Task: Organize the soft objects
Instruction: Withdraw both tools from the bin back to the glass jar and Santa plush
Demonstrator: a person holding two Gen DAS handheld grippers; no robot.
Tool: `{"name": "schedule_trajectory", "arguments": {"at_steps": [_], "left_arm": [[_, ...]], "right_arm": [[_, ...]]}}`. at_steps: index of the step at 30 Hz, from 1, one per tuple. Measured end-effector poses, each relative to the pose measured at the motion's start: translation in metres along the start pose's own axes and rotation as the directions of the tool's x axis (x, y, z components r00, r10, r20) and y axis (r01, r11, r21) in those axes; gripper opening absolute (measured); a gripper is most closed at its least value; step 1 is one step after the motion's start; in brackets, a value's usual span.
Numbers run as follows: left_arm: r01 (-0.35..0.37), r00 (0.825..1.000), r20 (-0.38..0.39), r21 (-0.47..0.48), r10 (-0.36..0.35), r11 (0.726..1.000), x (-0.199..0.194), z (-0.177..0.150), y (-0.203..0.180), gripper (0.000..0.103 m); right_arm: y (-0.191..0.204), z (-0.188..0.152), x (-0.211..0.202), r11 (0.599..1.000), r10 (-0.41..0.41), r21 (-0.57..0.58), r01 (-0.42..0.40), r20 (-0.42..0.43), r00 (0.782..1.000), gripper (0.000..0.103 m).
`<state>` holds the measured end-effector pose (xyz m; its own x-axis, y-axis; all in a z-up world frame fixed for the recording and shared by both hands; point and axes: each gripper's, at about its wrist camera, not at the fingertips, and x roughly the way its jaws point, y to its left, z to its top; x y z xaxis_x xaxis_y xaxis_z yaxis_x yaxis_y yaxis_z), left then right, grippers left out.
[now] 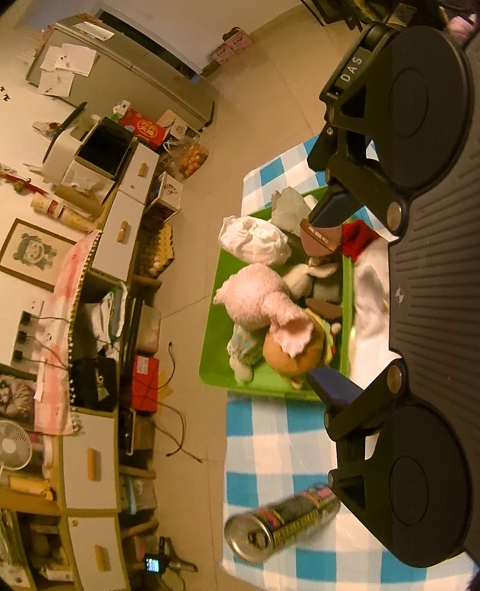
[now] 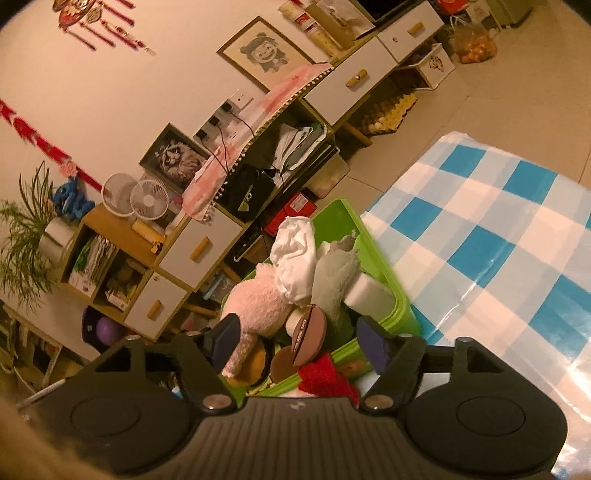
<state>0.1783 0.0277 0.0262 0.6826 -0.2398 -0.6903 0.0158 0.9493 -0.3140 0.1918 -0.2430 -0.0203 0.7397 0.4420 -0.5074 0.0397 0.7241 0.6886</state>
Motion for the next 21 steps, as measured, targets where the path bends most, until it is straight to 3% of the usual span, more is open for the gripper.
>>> {"name": "schedule_trajectory", "arguments": {"at_steps": [13, 17, 21], "left_arm": [[-0.040, 0.998, 0.045, -0.018, 0.041, 0.999, -0.042, -0.047, 0.034, 0.090], [-0.045, 0.997, 0.063, -0.068, 0.049, 0.997, -0.046, -0.067, 0.045, 0.090], [-0.054, 0.995, 0.082, -0.110, 0.063, 0.992, -0.049, -0.085, 0.054, 0.097]], "right_arm": [[0.015, -0.019, -0.037, 0.986, -0.036, -0.161, 0.030, -0.035, 0.999, 0.076], [0.018, -0.029, -0.045, 0.977, -0.049, -0.212, 0.038, -0.047, 0.998, 0.076], [0.021, -0.037, -0.050, 0.960, -0.087, -0.272, 0.070, -0.049, 0.995, 0.076]]}}
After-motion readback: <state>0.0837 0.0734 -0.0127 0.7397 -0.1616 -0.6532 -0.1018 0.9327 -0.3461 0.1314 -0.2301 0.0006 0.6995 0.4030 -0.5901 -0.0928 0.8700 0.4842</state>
